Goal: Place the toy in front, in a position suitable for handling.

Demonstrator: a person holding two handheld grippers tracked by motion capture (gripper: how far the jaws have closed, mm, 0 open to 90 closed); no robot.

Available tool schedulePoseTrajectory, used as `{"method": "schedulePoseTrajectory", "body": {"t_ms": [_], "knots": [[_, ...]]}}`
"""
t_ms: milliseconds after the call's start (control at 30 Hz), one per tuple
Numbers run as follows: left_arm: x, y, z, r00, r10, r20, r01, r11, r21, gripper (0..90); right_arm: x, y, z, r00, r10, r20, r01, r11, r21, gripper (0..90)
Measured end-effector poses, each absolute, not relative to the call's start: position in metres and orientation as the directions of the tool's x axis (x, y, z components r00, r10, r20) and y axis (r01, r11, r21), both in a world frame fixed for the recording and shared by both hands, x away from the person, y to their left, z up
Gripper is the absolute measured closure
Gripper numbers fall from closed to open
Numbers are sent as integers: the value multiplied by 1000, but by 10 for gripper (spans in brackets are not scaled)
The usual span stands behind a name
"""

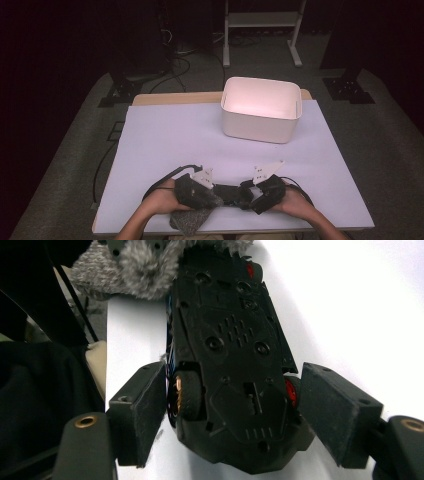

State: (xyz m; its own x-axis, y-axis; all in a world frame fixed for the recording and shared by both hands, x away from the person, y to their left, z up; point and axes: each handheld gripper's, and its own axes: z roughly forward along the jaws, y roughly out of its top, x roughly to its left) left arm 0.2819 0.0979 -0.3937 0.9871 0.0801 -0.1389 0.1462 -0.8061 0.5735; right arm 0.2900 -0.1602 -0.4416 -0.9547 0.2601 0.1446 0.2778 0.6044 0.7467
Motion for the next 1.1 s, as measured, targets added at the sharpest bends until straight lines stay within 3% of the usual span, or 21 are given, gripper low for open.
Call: {"method": "schedulePoseTrajectory", "body": {"t_ms": [233, 433, 833, 1000, 1100], "knots": [[273, 93, -406, 986, 60, -154, 136, -824, 551, 805, 285, -158, -440, -962, 257, 91, 238, 625, 743, 272], [273, 92, -409, 984, 45, -174, 132, -838, 530, 803, 282, -154, -439, -972, 236, -4, 159, 665, 730, 190], [273, 97, -412, 984, 62, -165, 139, -845, 516, 788, 290, -139, -456, -981, 165, 106, 191, 683, 705, 171], [277, 102, -401, 983, 60, -176, 150, -815, 560, 789, 285, -137, -459, -991, 137, -1, 98, 712, 695, 208], [282, 106, -393, 985, 72, -159, 152, -799, 582, 788, 286, -137, -458, -989, 146, -12, 96, 707, 701, 211]]}}
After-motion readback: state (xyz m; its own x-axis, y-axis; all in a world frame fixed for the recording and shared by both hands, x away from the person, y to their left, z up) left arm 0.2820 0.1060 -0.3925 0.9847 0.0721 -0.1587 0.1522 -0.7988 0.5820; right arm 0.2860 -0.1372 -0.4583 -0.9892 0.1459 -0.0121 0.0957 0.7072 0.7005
